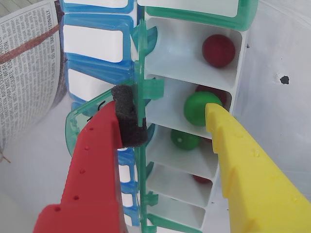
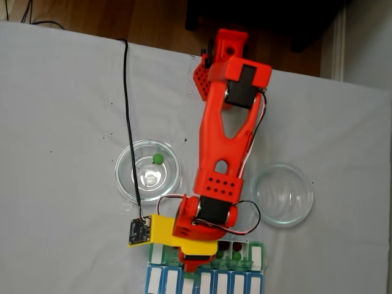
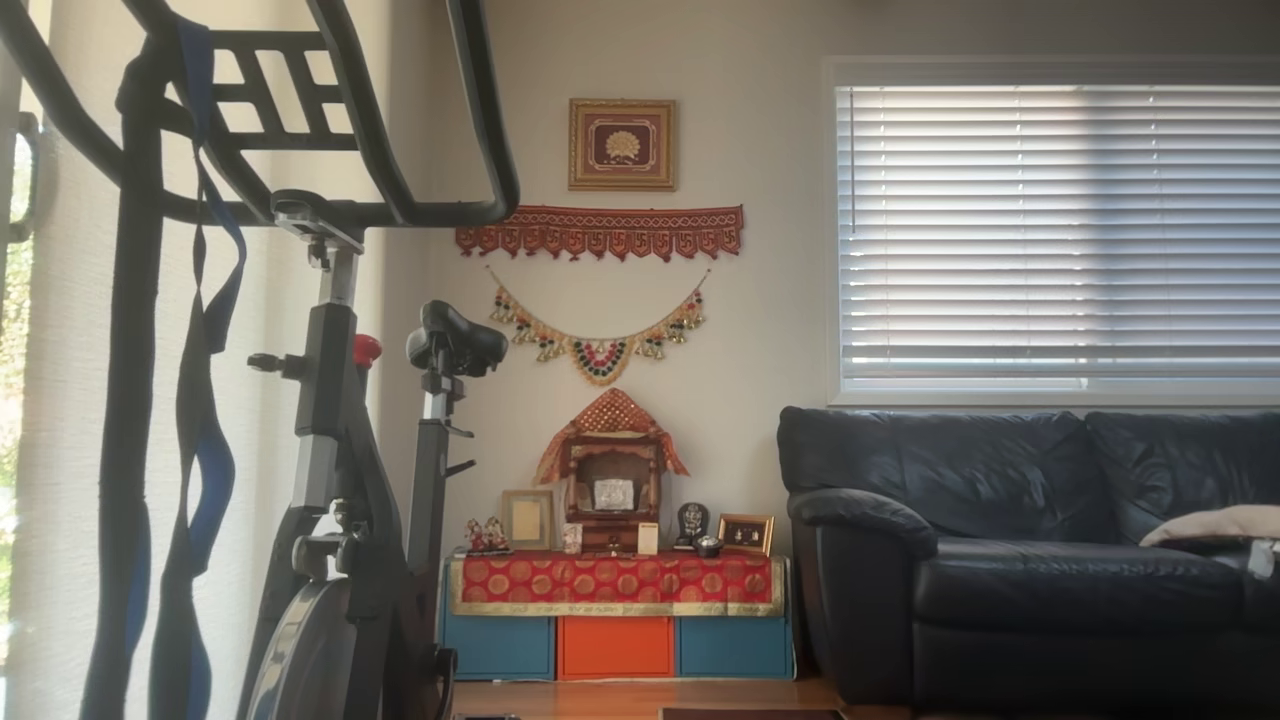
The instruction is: Sort medicines into box.
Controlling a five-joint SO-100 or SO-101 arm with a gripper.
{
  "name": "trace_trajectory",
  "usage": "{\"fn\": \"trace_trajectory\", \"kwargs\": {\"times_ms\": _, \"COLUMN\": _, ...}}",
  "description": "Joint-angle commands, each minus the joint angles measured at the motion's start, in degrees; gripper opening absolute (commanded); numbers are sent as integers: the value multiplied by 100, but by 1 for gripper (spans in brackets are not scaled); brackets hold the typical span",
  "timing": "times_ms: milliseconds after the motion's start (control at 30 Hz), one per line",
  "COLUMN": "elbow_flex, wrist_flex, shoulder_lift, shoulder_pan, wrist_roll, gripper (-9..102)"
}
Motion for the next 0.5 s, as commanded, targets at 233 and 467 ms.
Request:
{"fn": "trace_trajectory", "kwargs": {"times_ms": 233, "elbow_flex": 149, "wrist_flex": 44, "shoulder_lift": 756, "shoulder_pan": -88, "wrist_roll": -246, "gripper": 12}}
{"fn": "trace_trajectory", "kwargs": {"times_ms": 467, "elbow_flex": 1090, "wrist_flex": 677, "shoulder_lift": 1925, "shoulder_pan": 18, "wrist_roll": -580, "gripper": 1}}
